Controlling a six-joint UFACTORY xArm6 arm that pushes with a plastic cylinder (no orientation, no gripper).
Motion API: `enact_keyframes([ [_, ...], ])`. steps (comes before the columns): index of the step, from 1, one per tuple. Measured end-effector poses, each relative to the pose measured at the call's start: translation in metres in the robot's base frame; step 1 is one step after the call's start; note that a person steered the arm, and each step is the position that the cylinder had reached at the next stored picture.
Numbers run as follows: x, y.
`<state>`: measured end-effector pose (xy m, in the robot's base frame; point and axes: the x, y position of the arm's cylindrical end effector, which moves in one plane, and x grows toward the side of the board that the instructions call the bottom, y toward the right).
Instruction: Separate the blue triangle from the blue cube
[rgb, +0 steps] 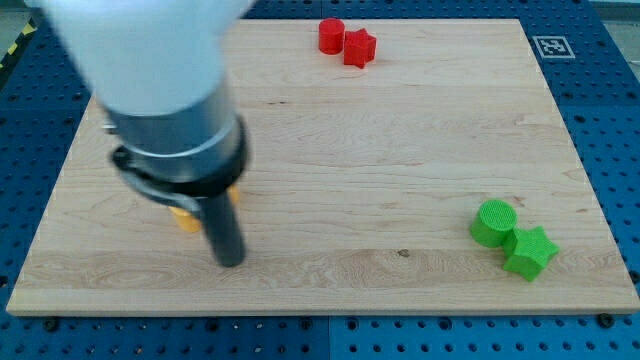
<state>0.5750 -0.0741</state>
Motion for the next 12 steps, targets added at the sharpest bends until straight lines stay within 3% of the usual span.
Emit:
enact_keyframes([
  [2, -0.046, 0.094],
  [4, -0.125, 0.16],
  [5, -0.135, 0.202],
  [12, -0.136, 0.189],
])
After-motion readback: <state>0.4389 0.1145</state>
